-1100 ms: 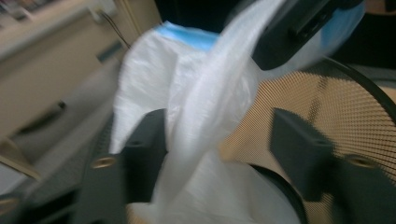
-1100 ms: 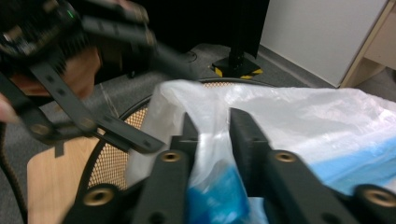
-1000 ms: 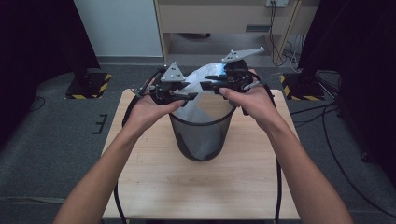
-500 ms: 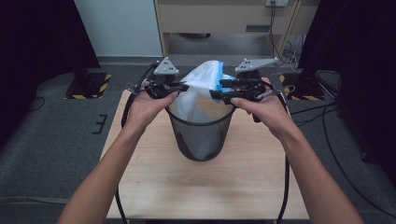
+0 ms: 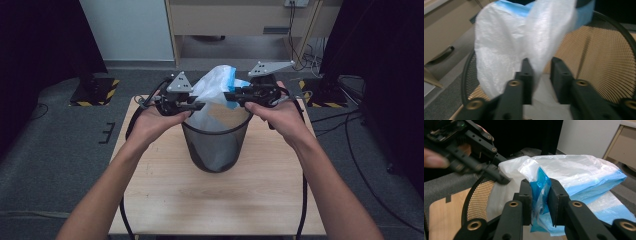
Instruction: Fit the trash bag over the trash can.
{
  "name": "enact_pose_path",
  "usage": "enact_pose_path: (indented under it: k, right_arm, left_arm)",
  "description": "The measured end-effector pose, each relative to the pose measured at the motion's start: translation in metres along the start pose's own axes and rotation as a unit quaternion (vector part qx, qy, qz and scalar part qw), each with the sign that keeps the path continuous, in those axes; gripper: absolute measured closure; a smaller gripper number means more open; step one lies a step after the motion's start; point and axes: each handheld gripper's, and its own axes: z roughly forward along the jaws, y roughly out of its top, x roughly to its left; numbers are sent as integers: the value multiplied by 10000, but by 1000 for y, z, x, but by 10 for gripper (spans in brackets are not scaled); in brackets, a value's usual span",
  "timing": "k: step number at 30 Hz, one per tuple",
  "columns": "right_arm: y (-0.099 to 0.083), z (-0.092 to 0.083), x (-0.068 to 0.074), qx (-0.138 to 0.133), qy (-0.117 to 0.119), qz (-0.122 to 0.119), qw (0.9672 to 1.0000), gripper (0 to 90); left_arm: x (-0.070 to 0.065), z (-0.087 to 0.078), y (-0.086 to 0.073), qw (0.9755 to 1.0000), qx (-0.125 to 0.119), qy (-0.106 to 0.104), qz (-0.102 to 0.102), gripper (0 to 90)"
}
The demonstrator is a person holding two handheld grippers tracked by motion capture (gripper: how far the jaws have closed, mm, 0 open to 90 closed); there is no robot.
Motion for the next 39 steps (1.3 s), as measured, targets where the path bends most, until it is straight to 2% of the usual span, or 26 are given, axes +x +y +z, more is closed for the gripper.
enact_pose_path:
  k: [1,3,5,7,11,13,15,18,21,23,25,27,30,35,39]
  right_arm:
    - [1,1,1,13,-13,16,10000,739]
    - [2,3,4,42,0,-27,10000,767]
    - [3,6,5,83,-2,-48,10000,795]
    - [4,9,6,142,-6,-47,9999,813]
    - [5,13,7,164,37,1,9999,834]
    - [6,14,8,145,61,0,9999,826]
    - [6,14,9,113,22,8,9999,779]
    - [5,10,8,175,-89,23,9998,655]
    - [0,2,7,209,-166,39,9996,569]
    - [-3,-3,5,187,-150,71,9997,565]
    - [-7,-8,4,178,-109,-42,9998,630]
    - [-9,-11,3,196,-183,-139,9995,693]
    - [-8,-11,3,135,-154,-189,9996,709]
    - [-6,-6,9,73,82,-379,9992,730]
    - [-8,-2,11,110,45,-449,9989,721]
  left_arm:
    - [0,-3,0,10000,-20,75,23,641]
    - [0,-8,0,9993,-225,276,-77,471]
    - [0,-12,2,9987,-350,374,-24,438]
    - [-1,-15,6,9980,-442,447,3,358]
    - [-3,-11,14,9977,-433,482,191,353]
    - [-4,-5,16,9977,-343,457,358,408]
    - [-3,1,16,9974,-295,450,478,588]
    - [3,4,15,9981,-307,461,274,773]
    - [9,4,13,9976,-448,529,29,850]
    - [14,2,12,9970,-507,561,-172,871]
    - [17,0,11,9966,-537,577,-251,877]
    - [20,-2,9,9963,-553,575,-322,878]
    - [21,-4,6,9960,-574,580,-376,880]
    - [22,-6,6,9953,-679,528,-439,881]
    - [23,-6,6,9950,-729,446,-515,883]
